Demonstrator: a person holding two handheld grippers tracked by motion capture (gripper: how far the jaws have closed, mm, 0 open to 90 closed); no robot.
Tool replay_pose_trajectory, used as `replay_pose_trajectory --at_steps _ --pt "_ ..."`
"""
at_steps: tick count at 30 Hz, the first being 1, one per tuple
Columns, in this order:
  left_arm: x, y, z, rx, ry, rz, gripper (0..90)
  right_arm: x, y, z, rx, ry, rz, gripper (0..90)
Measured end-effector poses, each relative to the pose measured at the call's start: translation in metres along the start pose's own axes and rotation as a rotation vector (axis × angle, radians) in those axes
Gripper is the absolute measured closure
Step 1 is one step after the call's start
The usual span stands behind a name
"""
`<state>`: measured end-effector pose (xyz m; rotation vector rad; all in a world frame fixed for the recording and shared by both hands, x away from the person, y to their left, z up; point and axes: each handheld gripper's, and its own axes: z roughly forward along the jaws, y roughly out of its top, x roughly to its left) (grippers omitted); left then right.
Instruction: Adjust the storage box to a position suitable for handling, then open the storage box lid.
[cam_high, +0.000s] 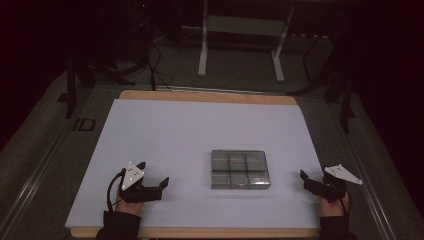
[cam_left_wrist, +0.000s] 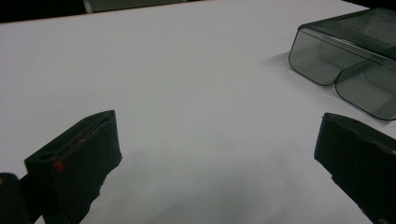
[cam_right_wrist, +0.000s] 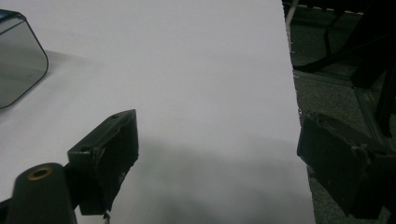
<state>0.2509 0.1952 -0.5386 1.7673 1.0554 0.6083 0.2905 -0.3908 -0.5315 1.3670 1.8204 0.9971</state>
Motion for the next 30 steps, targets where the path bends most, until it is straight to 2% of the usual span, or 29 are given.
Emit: replay_pose_trajectory --at_steps 10,13,16,18,19,20,22,25,30 --pt "0.000 0.001 0.001 0.012 -0.016 0.009 1.2 0.000 0.000 0.001 0.012 0.007 0.006 12.6" --pt "0.000 0.001 0.001 0.014 -0.034 0.011 1.2 -0.001 0.001 0.001 0.015 0.012 0.010 12.6" --pt "0.002 0.002 0.003 0.029 -0.068 0.006 1.2 -0.002 0.002 0.002 0.027 0.032 0.012 12.7" --pt "0.002 0.002 0.003 0.029 -0.068 0.006 1.2 -0.002 0.002 0.002 0.032 0.039 0.009 12.7" --pt "0.005 0.003 0.004 0.041 -0.122 -0.005 1.2 -0.002 0.002 0.002 0.032 0.039 0.009 12.7" --pt "0.007 0.003 0.004 0.049 -0.137 -0.005 1.2 -0.001 0.004 0.005 0.060 0.050 -0.002 12.7" --pt "0.007 0.004 0.006 0.065 -0.158 -0.005 1.2 -0.001 0.004 0.006 0.070 0.072 -0.012 13.7" --pt "0.007 0.007 0.007 0.081 -0.167 0.010 1.2 -0.001 0.006 0.008 0.098 0.112 -0.034 14.1" --pt "0.006 0.012 0.008 0.098 -0.200 0.006 1.2 0.002 0.010 0.009 0.108 0.182 -0.057 15.2"
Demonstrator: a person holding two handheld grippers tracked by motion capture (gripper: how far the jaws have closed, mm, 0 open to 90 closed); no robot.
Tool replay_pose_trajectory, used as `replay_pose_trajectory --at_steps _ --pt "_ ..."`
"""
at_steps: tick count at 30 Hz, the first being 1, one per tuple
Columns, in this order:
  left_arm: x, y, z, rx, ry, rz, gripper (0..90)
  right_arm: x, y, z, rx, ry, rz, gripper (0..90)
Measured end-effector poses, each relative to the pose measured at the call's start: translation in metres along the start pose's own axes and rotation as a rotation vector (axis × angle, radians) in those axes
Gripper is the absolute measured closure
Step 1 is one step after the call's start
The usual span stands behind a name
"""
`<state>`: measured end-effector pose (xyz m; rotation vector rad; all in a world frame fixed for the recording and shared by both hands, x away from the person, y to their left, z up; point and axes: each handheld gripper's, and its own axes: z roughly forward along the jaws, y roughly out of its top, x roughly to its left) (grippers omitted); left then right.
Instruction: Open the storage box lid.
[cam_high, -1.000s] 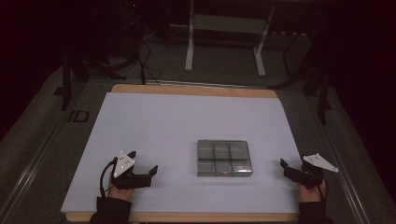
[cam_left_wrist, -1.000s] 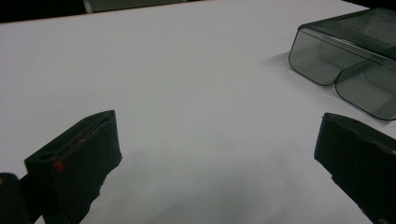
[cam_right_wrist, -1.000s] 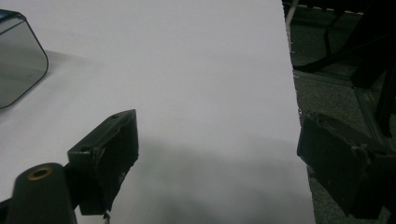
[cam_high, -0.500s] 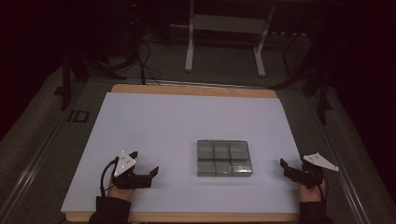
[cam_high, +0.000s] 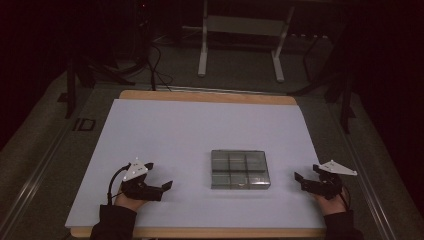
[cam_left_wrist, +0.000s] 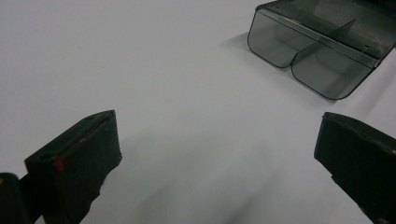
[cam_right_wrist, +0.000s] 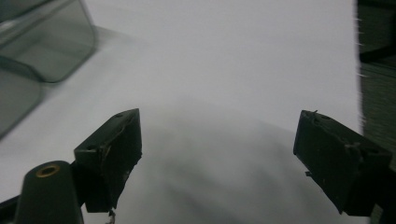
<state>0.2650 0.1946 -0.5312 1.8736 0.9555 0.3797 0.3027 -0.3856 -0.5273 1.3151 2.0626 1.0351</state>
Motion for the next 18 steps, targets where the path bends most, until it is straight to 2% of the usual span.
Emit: replay_pose_trajectory --at_steps 3,7,18 --pt "-0.002 0.004 0.002 0.018 -0.026 -0.003 1.2 0.002 0.004 0.000 -0.007 0.033 -0.017 15.6" --pt "-0.008 0.009 0.007 0.049 -0.042 0.027 1.3 0.005 0.008 -0.001 -0.018 0.078 -0.032 20.0" --pt "-0.022 0.021 0.027 0.097 -0.130 0.086 5.1 0.014 0.012 0.005 -0.005 0.196 -0.084 29.3"
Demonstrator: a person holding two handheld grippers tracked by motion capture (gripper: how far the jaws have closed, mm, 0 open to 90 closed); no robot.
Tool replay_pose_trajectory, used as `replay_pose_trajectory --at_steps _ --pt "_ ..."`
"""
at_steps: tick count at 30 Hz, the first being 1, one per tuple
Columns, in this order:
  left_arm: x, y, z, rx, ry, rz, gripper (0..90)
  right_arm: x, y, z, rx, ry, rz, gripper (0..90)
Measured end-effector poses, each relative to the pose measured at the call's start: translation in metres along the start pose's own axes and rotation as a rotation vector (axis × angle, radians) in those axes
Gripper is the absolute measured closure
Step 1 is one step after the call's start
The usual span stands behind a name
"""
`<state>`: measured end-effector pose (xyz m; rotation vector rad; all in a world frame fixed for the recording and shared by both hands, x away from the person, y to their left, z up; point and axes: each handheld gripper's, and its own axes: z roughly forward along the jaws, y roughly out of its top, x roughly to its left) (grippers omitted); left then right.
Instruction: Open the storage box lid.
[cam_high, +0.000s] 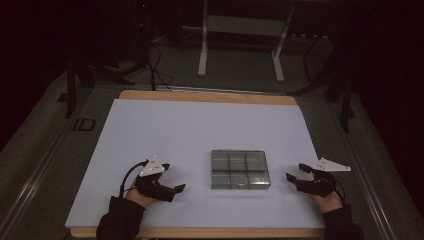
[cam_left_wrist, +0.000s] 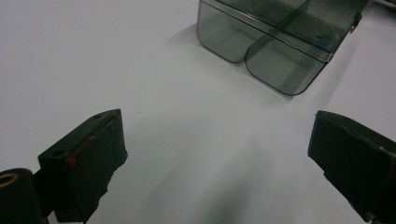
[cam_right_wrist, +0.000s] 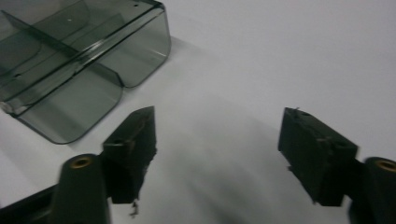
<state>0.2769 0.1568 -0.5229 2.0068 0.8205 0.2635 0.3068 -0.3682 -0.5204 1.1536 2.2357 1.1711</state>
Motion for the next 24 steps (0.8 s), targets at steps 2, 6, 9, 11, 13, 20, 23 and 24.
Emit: replay_pose_trajectory --at_steps 2,6,9,11,13,20,23,24 --pt "-0.002 0.003 0.004 0.006 -0.014 0.008 6.1 0.002 0.001 0.002 0.004 0.018 -0.010 31.5" --pt "-0.005 0.008 0.014 0.013 -0.044 0.020 7.8 0.005 0.003 0.006 0.013 0.055 -0.033 36.9" --pt "-0.008 0.012 0.021 0.017 -0.068 0.035 11.7 0.008 0.004 0.009 0.016 0.087 -0.055 41.0" --pt "-0.009 0.014 0.025 0.019 -0.082 0.044 15.2 0.010 0.005 0.011 0.018 0.104 -0.066 43.0" --pt "-0.013 0.017 0.031 0.029 -0.084 0.063 22.8 0.013 0.006 0.014 0.023 0.123 -0.074 47.2" --pt "-0.019 0.022 0.045 0.049 -0.113 0.086 48.8 0.018 0.008 0.022 0.051 0.176 -0.117 64.5" --pt "-0.022 0.024 0.051 0.055 -0.130 0.097 60.9 0.021 0.008 0.024 0.059 0.186 -0.145 77.7" --pt "-0.023 0.024 0.053 0.057 -0.137 0.100 63.7 0.022 0.008 0.024 0.060 0.185 -0.150 79.9"
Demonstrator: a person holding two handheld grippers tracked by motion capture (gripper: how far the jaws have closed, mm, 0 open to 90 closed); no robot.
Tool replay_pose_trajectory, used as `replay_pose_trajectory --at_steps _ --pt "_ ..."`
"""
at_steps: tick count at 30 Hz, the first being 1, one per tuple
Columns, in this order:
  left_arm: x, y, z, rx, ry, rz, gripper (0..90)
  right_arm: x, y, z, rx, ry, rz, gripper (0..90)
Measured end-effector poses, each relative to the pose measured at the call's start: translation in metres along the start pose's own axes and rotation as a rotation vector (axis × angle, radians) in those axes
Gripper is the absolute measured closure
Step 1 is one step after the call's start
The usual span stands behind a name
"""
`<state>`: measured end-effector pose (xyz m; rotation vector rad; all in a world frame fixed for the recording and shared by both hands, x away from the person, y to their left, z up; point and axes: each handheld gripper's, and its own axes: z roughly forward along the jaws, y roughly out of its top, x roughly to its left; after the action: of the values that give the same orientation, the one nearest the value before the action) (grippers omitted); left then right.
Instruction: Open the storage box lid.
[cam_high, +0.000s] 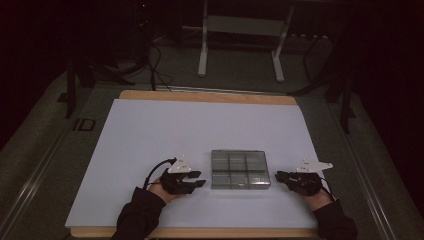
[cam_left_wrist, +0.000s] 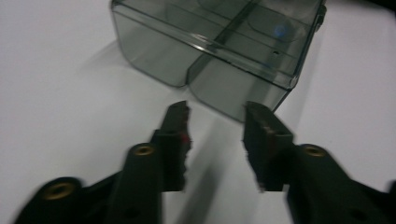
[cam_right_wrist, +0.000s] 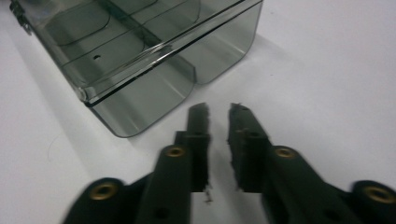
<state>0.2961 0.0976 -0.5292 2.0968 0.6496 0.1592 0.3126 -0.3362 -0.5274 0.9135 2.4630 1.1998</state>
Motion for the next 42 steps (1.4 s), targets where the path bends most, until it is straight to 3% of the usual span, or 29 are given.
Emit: replay_pose_trajectory --at_steps 3,11,18,23,42 --pt "-0.002 0.002 0.006 0.000 -0.009 0.004 75.2 0.003 0.001 0.003 0.012 0.017 -0.023 88.7" --pt "-0.005 0.006 0.017 0.017 -0.031 0.017 90.0 0.008 0.005 0.006 0.004 0.054 -0.046 90.0" --pt "-0.005 0.005 0.019 0.020 -0.039 0.042 90.0 0.011 0.008 0.010 0.003 0.082 -0.045 90.0" --pt "-0.005 0.004 0.018 -0.006 -0.034 0.063 90.0 0.012 0.010 0.011 -0.001 0.099 -0.049 90.0" --pt "-0.006 0.009 0.012 -0.049 -0.046 0.064 90.0 0.011 0.017 0.004 -0.036 0.122 -0.038 90.0"
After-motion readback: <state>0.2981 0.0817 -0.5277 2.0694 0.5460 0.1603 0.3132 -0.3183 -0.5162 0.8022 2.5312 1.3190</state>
